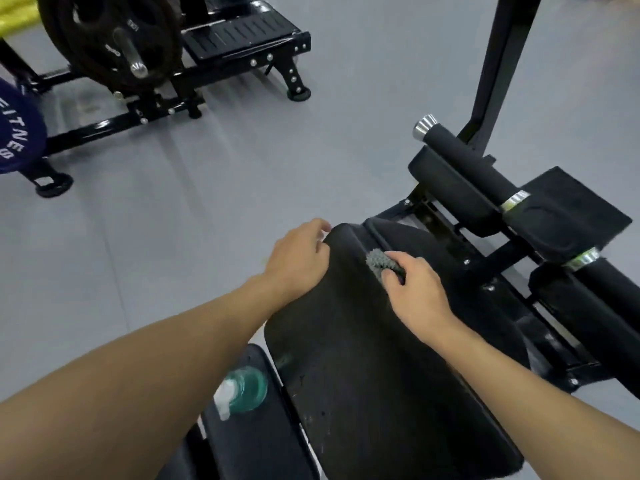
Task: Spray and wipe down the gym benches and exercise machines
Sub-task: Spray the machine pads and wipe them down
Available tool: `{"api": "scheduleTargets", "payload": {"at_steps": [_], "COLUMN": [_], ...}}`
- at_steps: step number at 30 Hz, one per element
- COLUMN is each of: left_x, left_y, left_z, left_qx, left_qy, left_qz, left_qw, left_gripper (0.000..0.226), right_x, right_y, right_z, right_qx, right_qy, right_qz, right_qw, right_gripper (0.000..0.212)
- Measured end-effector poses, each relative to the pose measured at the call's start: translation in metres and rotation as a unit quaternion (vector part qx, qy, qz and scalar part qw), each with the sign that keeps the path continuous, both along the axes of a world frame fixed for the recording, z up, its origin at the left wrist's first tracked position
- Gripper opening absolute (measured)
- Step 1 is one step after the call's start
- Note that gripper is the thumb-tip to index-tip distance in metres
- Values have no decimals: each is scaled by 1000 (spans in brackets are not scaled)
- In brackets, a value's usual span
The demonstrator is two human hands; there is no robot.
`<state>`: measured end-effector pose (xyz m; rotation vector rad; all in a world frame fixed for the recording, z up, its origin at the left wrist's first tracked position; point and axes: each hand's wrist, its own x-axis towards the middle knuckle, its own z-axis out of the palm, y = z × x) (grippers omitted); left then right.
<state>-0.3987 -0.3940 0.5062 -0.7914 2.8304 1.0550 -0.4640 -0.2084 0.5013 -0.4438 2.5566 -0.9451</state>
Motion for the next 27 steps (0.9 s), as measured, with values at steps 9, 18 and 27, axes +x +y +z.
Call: {"api": "scheduleTargets", "payload": {"at_steps": [9,18,27], "left_x": [-143,-149,-152], "left_y": [29,27,29], "left_z": [-65,-82,-81], "left_qx": [-79,-94,-102], "left_qy": [-98,-66,-89], "left_qz": [8,15,11], "left_qw": [992,993,991], "left_gripper": [29,26,29], "right_x": [-110,-153,-140], "right_y": [-22,-67,-35], "right_z": [-64,-100,-89], "right_qx": [5,25,29], "right_qy": [18,53,52], "right_qz": [-28,26,93], "right_qw": [999,998,994], "right_gripper": [41,32,32]}}
